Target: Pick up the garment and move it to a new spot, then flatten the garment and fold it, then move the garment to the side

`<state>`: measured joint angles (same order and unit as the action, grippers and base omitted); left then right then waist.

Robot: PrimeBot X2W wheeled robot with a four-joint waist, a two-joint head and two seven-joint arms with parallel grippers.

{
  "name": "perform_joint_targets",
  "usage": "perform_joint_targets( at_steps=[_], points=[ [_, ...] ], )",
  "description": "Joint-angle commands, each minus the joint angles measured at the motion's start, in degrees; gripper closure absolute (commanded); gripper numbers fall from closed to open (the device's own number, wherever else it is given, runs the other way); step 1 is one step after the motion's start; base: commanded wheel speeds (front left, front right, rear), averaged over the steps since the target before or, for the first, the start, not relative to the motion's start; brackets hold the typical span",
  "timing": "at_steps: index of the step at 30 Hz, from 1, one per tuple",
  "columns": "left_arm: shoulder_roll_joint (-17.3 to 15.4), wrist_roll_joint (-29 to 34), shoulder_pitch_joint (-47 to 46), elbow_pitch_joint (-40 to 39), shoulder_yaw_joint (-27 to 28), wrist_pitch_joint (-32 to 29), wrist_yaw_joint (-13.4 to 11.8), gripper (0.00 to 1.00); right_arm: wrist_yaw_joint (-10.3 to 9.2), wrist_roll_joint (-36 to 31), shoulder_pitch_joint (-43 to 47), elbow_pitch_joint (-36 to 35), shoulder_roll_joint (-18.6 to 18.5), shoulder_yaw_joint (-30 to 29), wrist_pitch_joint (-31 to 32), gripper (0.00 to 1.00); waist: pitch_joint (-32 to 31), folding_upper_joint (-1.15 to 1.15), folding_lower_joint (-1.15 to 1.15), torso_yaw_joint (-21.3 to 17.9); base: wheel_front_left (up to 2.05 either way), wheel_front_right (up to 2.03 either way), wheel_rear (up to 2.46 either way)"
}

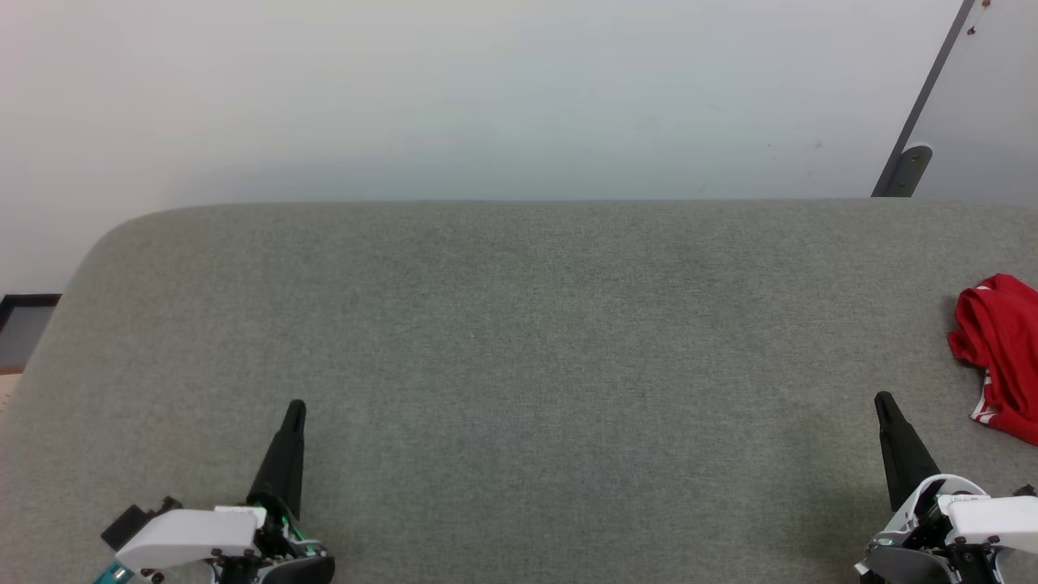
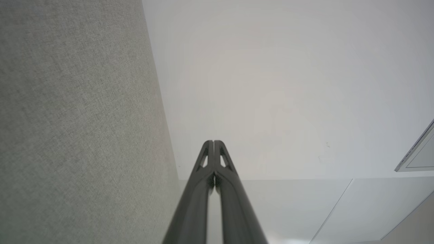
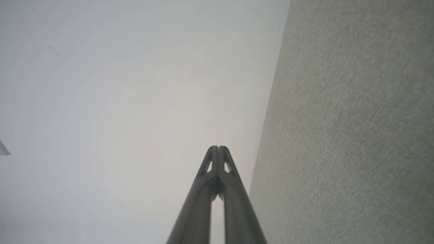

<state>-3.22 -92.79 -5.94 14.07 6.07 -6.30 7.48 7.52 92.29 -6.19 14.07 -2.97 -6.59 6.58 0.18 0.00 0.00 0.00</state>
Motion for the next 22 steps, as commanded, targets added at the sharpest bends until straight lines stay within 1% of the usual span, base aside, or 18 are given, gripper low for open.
perform_joint_targets(
  at_steps=[1,22],
  points=[
    [0.11,0.12,-0.60,0.10,0.16,-0.05,0.02,1.00,-0.07,0.22,-0.11,-0.02,0.22,0.03,0.13,1.00,0.00,0.00,0.00,0.00,0.00,0.00,0.00],
    [0.21,0.23,-0.61,0.09,0.29,-0.16,0.02,1.00,-0.07,0.22,-0.11,-0.02,0.22,0.04,0.13,1.00,0.00,0.00,0.00,0.00,0.00,0.00,0.00]
  ],
)
